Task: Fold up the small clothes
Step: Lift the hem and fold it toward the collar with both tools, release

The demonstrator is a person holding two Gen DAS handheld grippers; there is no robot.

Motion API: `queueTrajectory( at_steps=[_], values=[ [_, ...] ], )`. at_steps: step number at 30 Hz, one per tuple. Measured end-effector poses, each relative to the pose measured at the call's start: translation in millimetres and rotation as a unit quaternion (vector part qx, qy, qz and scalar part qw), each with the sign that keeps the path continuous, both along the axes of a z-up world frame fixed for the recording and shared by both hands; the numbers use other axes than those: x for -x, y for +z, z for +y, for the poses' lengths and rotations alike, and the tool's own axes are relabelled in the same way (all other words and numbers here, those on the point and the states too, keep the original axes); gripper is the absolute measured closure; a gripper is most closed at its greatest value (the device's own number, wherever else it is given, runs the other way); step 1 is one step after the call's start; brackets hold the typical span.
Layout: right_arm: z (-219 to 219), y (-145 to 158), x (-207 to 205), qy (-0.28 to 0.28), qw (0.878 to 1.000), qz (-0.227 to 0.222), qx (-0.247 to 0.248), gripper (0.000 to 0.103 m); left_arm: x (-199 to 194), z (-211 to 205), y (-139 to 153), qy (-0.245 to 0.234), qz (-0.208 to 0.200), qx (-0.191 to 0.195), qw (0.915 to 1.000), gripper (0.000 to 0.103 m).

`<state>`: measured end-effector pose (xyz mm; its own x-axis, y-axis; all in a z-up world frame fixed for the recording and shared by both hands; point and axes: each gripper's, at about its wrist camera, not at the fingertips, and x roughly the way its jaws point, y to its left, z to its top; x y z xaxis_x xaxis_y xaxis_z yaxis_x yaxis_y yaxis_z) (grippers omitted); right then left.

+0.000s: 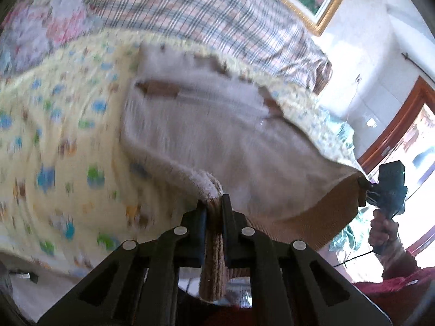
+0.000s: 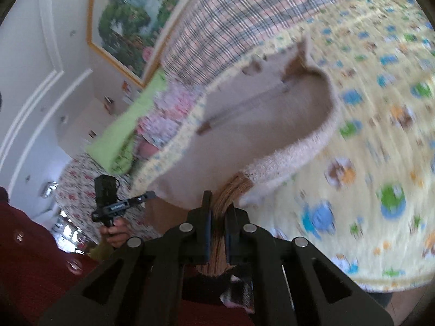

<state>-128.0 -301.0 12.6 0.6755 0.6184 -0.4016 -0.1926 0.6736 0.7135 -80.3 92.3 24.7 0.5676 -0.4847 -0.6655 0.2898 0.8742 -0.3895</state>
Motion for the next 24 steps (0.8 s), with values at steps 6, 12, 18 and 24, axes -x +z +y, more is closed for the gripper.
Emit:
queueTrajectory(
  at_steps=[6, 12, 18, 24],
  values=[
    [-11, 31, -33, -0.017, 0.998, -0.055, -0.024, 0.095, -47, -7, 43, 0.012, -0.063, 0.013, 0.9978, 0.096],
    [-24, 49, -87, -0.048, 0.995, -0.084, -0.037, 0.095, -112, -8, 60, 0.050, -0.085, 0.020, 0.9949, 0.097],
    [-50, 57, -161, -0.104, 0.991, -0.068, -0.039, 0.095, -186, -7, 68, 0.083, -0.081, 0.015, 0.9931, 0.097],
    [-80, 49, -243, -0.149, 0.987, -0.042, -0.044, 0.095, -279, -4, 45, 0.115, -0.037, -0.007, 0.9926, 0.098]
  ],
)
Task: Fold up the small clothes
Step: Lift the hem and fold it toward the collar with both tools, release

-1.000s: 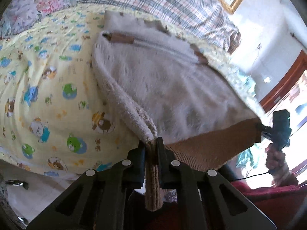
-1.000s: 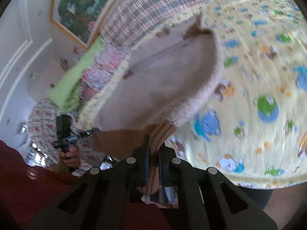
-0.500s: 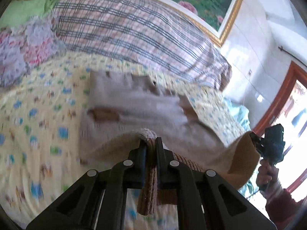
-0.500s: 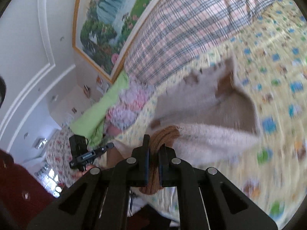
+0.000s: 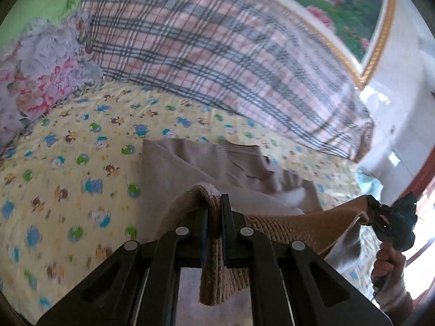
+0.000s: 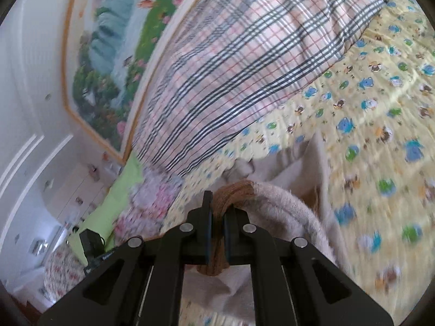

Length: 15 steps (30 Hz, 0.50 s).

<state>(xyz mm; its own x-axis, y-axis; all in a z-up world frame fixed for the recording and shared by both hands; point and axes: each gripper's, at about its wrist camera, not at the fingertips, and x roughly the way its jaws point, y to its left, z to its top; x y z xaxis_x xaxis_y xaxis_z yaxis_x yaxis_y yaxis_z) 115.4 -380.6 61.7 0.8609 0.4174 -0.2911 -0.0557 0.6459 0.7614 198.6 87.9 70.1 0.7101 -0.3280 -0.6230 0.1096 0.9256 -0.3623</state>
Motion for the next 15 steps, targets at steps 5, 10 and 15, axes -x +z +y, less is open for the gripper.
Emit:
queueTrajectory(
  at_steps=[5, 10, 15],
  values=[
    [-13, -20, -61, -0.027, 0.998, 0.052, 0.018, 0.095, -56, -2, -23, 0.010, 0.027, -0.006, 0.9996, 0.098],
    [-23, -49, -104, -0.051, 0.994, 0.097, 0.030, 0.095, -102, -3, -53, 0.016, 0.051, -0.022, 0.9983, 0.098],
    [-27, -80, -133, -0.062, 0.986, 0.146, 0.050, 0.095, -129, -6, -84, 0.014, 0.076, -0.044, 0.9961, 0.095]
  ],
)
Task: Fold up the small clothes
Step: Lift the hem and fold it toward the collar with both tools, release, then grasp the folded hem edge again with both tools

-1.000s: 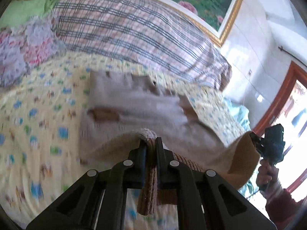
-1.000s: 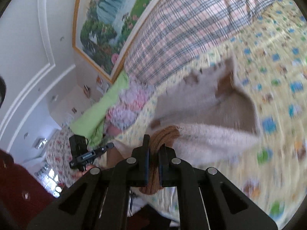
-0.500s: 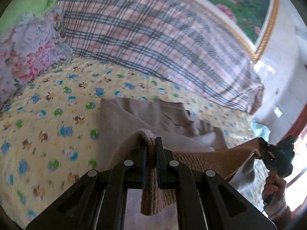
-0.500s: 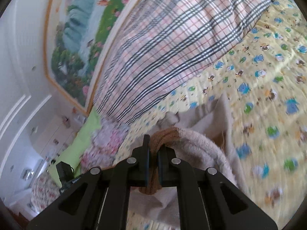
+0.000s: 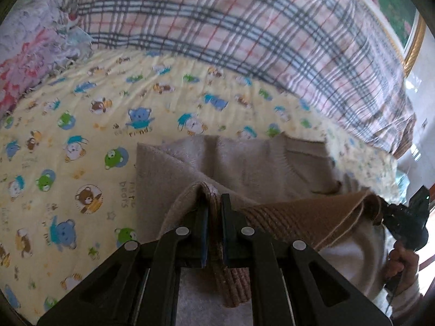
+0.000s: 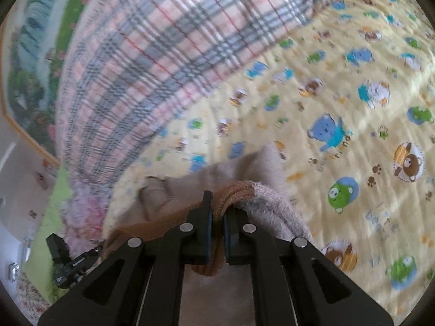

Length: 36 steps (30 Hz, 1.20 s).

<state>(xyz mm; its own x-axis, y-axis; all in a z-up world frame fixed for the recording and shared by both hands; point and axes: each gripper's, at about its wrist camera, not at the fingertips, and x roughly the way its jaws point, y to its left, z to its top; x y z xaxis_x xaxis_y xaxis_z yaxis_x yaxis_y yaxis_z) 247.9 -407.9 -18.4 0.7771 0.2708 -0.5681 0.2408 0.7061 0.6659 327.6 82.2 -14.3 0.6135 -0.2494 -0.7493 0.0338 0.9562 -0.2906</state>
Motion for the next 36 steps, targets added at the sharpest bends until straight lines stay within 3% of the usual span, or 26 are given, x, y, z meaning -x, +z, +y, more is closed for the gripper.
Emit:
queueTrajectory(
  at_steps=[7, 9, 11, 12, 15, 17, 20, 24, 27, 30, 33, 36],
  values=[
    [-3, -12, -9, -0.004, 1.000, 0.026, 0.004, 0.093, -3, 13, -5, -0.019, 0.007, 0.030, 0.9993, 0.087],
    [-4, -9, -7, -0.004, 1.000, 0.021, 0.003, 0.092, 3, 14, 4, -0.018, 0.003, 0.017, 0.9997, 0.080],
    [-4, -4, -4, -0.006, 1.000, 0.016, 0.008, 0.085, 12, 18, 15, -0.011, -0.008, 0.002, 0.9999, 0.053],
    [-5, 0, 0, -0.009, 1.000, 0.012, 0.011, 0.083, 19, 21, 21, -0.003, -0.014, -0.004, 0.9999, 0.049],
    [-4, 13, 9, -0.013, 1.000, 0.001, 0.018, 0.076, 37, 22, 40, -0.017, -0.030, 0.004, 0.9994, 0.049],
    [-4, 21, 19, -0.021, 0.999, -0.009, 0.031, 0.063, 51, 9, 50, -0.045, -0.035, -0.004, 0.9983, 0.049],
    [2, 32, 34, -0.015, 0.999, -0.022, 0.038, 0.063, 71, -27, 55, -0.111, -0.039, -0.015, 0.9929, 0.049],
    [42, 37, 42, 0.068, 0.996, -0.029, 0.058, 0.063, 90, -84, 48, -0.207, -0.028, -0.028, 0.9775, 0.049],
    [91, 35, 41, 0.189, 0.977, -0.024, 0.092, 0.063, 95, -119, 38, -0.266, -0.020, -0.042, 0.9629, 0.049],
    [117, 29, 32, 0.269, 0.959, -0.018, 0.092, 0.063, 87, -139, 22, -0.298, -0.006, -0.070, 0.9519, 0.049],
    [132, 14, 8, 0.308, 0.945, 0.017, 0.112, 0.063, 61, -145, 0, -0.279, 0.010, -0.123, 0.9522, 0.049],
    [126, -3, -29, 0.288, 0.948, 0.059, 0.126, 0.066, 27, -126, -10, -0.235, 0.017, -0.127, 0.9636, 0.048]
  ],
)
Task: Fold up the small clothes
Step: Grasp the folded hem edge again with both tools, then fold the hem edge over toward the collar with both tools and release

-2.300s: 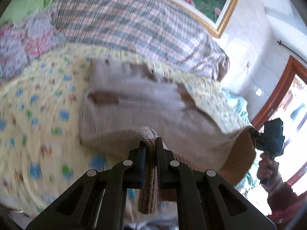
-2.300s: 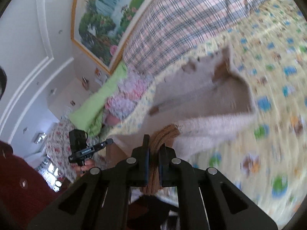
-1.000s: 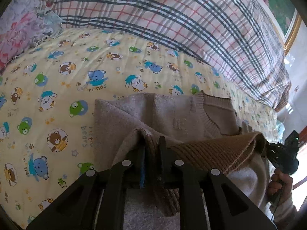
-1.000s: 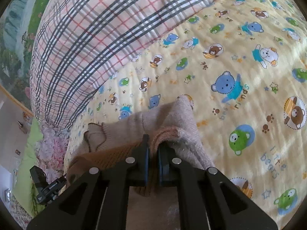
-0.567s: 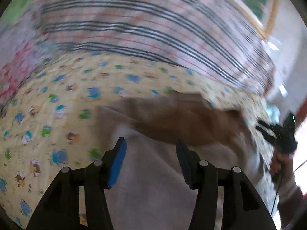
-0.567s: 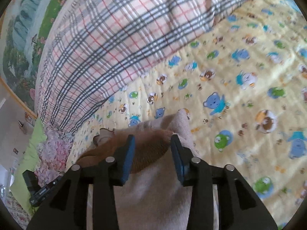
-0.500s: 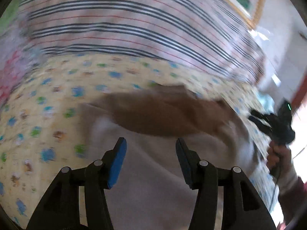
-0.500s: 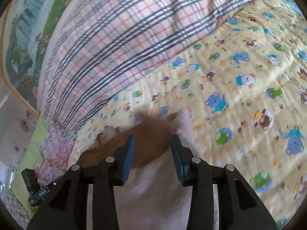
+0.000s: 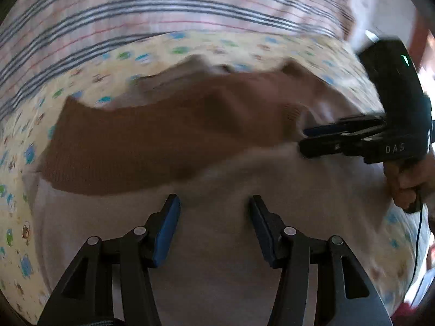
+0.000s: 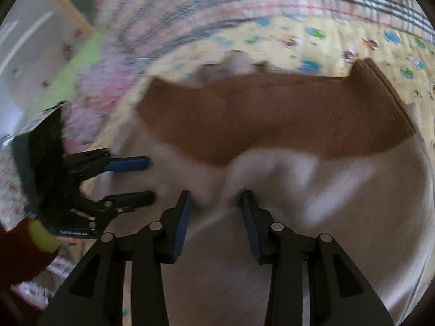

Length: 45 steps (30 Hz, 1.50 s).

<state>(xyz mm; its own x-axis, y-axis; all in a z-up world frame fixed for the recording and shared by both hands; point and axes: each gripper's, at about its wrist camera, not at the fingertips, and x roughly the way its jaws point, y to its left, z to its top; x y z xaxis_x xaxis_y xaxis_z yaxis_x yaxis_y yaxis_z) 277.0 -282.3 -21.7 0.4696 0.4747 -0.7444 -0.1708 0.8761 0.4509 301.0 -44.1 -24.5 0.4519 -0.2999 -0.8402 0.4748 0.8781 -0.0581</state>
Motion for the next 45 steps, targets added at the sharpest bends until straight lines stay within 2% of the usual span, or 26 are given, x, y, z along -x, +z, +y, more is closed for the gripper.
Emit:
queueTrajectory(
  at_steps=[3, 5, 6, 7, 9, 13, 15, 19, 24, 25, 28, 32, 35, 37, 40, 41, 43, 45],
  values=[
    [-17, -5, -33, -0.051, 0.998, -0.011, 0.042, 0.071, -33, 33, 0, 0.068, -0.016, -0.012, 0.9975, 0.054],
    [-29, -2, -44, -0.085, 0.995, -0.026, 0.049, 0.074, -49, 57, 1, 0.102, -0.023, -0.010, 0.9944, 0.084],
    [-36, -1, -49, -0.110, 0.991, -0.036, 0.064, 0.074, -56, 68, 2, 0.120, -0.025, -0.007, 0.9924, 0.087],
    [-46, -1, -56, -0.137, 0.987, -0.040, 0.076, 0.076, -61, 84, 4, 0.148, -0.032, -0.005, 0.9885, 0.080],
    [-65, 0, -59, -0.179, 0.981, -0.047, 0.058, 0.078, -67, 110, 5, 0.188, -0.032, 0.006, 0.9817, 0.081],
    [-95, 8, -38, -0.272, 0.960, -0.067, 0.026, 0.076, -56, 135, 7, 0.207, -0.021, 0.043, 0.9771, 0.085],
    [-99, 14, -23, -0.275, 0.958, -0.078, 0.003, 0.075, -47, 134, 12, 0.208, -0.024, 0.042, 0.9769, 0.085],
    [-89, 36, 13, -0.255, 0.962, -0.094, -0.008, 0.075, -12, 131, 30, 0.217, -0.031, 0.060, 0.9738, 0.071],
    [-70, 48, 68, -0.223, 0.969, -0.100, -0.022, 0.074, 42, 106, 45, 0.190, -0.039, 0.091, 0.9767, 0.058],
    [-61, 48, 78, -0.214, 0.971, -0.100, -0.024, 0.072, 52, 99, 45, 0.182, -0.038, 0.096, 0.9778, 0.055],
    [-48, 37, 95, -0.197, 0.976, -0.087, -0.033, 0.062, 72, 86, 33, 0.172, -0.018, 0.107, 0.9790, 0.054],
    [-43, 19, 118, -0.198, 0.978, -0.061, -0.018, 0.061, 77, 94, 12, 0.195, 0.007, 0.098, 0.9759, 0.055],
    [-60, 6, 132, -0.236, 0.971, -0.039, -0.004, 0.061, 79, 109, 8, 0.205, 0.008, 0.107, 0.9728, 0.063],
    [-76, 4, 144, -0.259, 0.965, -0.042, 0.000, 0.062, 81, 117, 9, 0.215, 0.006, 0.105, 0.9709, 0.063],
    [-94, 7, 159, -0.310, 0.949, -0.040, 0.045, 0.061, 86, 129, 11, 0.234, 0.007, 0.103, 0.9668, 0.063],
    [-101, 6, 165, -0.328, 0.943, -0.036, 0.045, 0.061, 88, 133, 12, 0.238, 0.007, 0.104, 0.9656, 0.063],
    [-116, 3, 180, -0.342, 0.939, -0.045, -0.017, 0.061, 94, 136, 15, 0.248, 0.006, 0.099, 0.9635, 0.062],
    [-116, 7, 188, -0.347, 0.936, -0.051, -0.024, 0.061, 106, 142, 18, 0.264, 0.011, 0.113, 0.9579, 0.062]
  ],
)
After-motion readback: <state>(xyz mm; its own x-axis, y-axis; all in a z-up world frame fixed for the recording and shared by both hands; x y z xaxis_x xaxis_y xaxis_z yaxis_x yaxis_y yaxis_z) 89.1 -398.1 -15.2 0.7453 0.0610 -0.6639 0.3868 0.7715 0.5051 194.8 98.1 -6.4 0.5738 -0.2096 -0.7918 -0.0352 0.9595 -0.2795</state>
